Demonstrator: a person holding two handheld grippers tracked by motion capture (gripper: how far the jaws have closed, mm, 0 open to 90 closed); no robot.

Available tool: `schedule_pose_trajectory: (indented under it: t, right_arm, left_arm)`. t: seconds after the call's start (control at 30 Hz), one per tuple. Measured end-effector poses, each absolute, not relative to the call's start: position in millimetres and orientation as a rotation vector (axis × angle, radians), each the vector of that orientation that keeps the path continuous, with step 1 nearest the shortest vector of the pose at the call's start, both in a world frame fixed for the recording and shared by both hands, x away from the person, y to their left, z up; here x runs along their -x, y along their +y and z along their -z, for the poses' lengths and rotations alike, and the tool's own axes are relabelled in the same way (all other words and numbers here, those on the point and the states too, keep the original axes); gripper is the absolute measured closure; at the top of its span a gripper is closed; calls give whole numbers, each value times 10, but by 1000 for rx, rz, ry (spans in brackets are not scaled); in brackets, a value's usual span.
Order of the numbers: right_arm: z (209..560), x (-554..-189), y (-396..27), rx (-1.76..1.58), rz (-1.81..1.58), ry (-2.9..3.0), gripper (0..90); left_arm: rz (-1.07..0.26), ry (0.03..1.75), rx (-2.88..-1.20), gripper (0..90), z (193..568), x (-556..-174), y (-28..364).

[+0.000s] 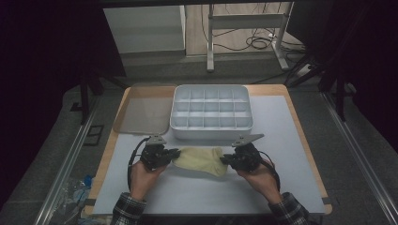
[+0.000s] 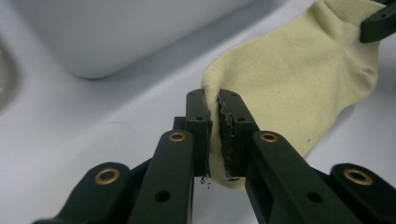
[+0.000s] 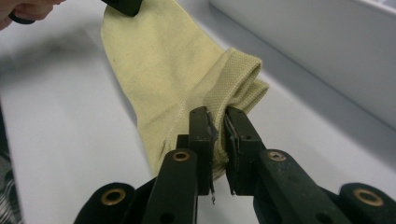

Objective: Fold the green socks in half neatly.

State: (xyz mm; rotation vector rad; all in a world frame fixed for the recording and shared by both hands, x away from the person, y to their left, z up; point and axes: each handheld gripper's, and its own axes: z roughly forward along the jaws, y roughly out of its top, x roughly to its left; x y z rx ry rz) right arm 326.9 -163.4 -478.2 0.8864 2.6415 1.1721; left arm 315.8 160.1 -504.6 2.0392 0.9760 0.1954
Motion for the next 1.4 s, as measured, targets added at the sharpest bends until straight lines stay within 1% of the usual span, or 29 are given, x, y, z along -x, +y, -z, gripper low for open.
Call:
schedule_pose_trajectory:
  t: [0.23,0.43,0.53,0.67,0.7,0.73,0.8,0.83,0.9,1.03,1.1,1.2,1.27,1.37,1.4]
  right_arm:
    - [4812,-3065,-1880,-924,-1136,2655,818]
    - [4953,-2999,-2036,-976,-1111,2672,817]
    - [5091,-3000,-2093,-1014,-1085,2678,815]
    - [5154,-2998,-2093,-1011,-1072,2681,810]
    - [5154,-3000,-2098,-1011,-1075,2681,806]
    - [5154,-3000,-2098,-1011,-1075,2681,806]
    - [5114,-2993,-2110,-993,-1071,2666,749]
    - [5114,-2993,-2110,-993,-1071,2666,749]
    - [5030,-2994,-2148,-975,-1072,2629,706]
    - [4946,-3024,-2156,-973,-1087,2593,696]
    - [4932,-3043,-2108,-960,-1095,2593,715]
    - [4948,-3079,-1972,-940,-1090,2592,819]
    - [4966,-3104,-1879,-929,-1096,2599,855]
    - [4981,-3118,-1784,-897,-1098,2604,856]
    - [4996,-3130,-1692,-874,-1101,2609,857]
  left_arm:
    - [-161,928,-2105,826,5081,-3007,1335]
    - [-206,905,-2135,827,5166,-2913,1153]
    - [-248,912,-2167,827,5272,-2906,1051]
    - [-255,921,-2169,822,5345,-2909,1036]
    - [-262,926,-2159,797,5348,-2908,1051]
    - [-262,926,-2159,732,5348,-2908,1051]
    - [-287,941,-2135,668,5321,-2894,1112]
    - [-287,941,-2135,664,5321,-2894,1112]
    - [-277,957,-2108,656,5305,-2879,1186]
    - [-250,965,-2116,652,5368,-2889,1171]
    - [-240,965,-2122,651,5399,-2896,1148]
    - [-231,975,-2103,659,5421,-2895,1142]
    - [-227,990,-2080,674,5438,-2889,1148]
    - [-224,1001,-2069,713,5444,-2880,1144]
    - [-198,997,-2066,760,5444,-2881,1133]
